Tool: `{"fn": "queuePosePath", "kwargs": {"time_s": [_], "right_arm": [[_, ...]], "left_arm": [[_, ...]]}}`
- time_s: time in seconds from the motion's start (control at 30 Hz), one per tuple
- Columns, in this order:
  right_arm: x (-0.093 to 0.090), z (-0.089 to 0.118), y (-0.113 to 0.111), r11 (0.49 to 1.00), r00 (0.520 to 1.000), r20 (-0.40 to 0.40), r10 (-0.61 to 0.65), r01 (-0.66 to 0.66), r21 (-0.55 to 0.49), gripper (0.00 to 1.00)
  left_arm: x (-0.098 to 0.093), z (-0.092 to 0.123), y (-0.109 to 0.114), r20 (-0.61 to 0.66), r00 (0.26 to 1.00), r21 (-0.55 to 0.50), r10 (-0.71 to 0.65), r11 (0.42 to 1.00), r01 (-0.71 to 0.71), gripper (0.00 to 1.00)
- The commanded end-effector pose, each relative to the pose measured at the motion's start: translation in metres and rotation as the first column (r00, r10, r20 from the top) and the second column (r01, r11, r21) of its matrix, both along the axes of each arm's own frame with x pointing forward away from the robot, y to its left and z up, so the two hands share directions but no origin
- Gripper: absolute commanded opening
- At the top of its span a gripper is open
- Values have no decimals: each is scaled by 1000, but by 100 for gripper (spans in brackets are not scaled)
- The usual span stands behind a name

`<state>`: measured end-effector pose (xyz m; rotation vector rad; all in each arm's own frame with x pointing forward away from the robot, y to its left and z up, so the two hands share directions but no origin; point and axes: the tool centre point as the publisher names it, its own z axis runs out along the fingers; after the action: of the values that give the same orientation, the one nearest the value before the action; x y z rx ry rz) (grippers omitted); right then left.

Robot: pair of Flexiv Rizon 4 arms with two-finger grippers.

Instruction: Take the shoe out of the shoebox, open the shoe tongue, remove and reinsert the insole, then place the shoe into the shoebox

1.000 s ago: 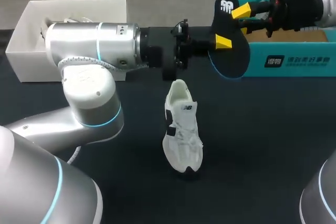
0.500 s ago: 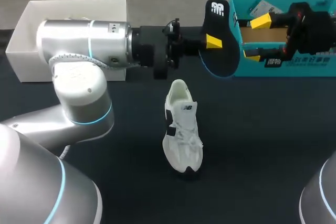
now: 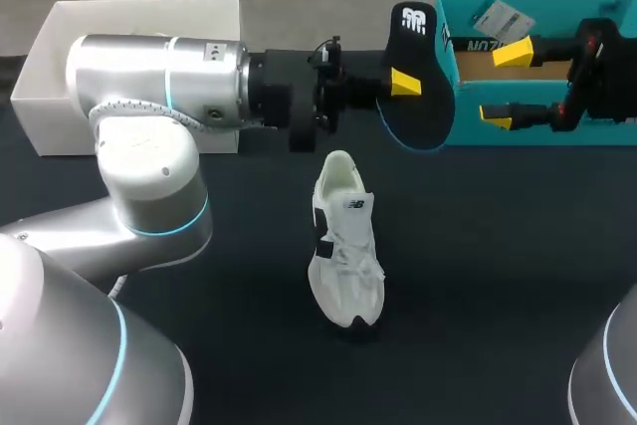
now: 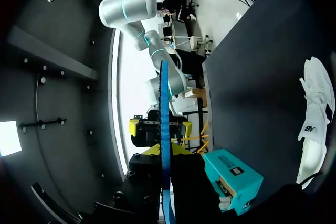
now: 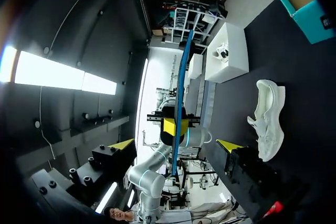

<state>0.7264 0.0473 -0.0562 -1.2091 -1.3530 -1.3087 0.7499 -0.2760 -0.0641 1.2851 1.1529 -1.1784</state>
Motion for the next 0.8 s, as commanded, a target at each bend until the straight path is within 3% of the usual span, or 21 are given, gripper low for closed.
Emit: {"fn": "queuePosePath", "kwargs": {"time_s": [0.03, 0.13, 0.33, 0.6, 0.8], "right_arm": [[-3, -1, 1, 1000, 1000, 1, -19, 19, 0, 100], [-7, -16, 0, 997, 997, -71, 9, -14, -70, 100], [-26, -33, -16, 998, 991, -136, -7, -2, -68, 100], [-38, -36, -38, 996, 990, -140, -22, 10, -91, 100], [-29, -24, -52, 994, 996, -83, -34, 25, -109, 100]], "left_arm": [[0, 1, 4, 4, 1000, 21, 6, 1000, -6, 0], [-2, 7, 7, 10, 1000, 11, 15, 1000, -15, 0], [-3, 16, 11, 24, 999, -10, 27, 1000, -26, 0], [-3, 14, 14, 8, 999, -16, 45, 999, -45, 0], [-5, 10, 15, 0, 999, -18, 54, 998, -54, 0]]}}
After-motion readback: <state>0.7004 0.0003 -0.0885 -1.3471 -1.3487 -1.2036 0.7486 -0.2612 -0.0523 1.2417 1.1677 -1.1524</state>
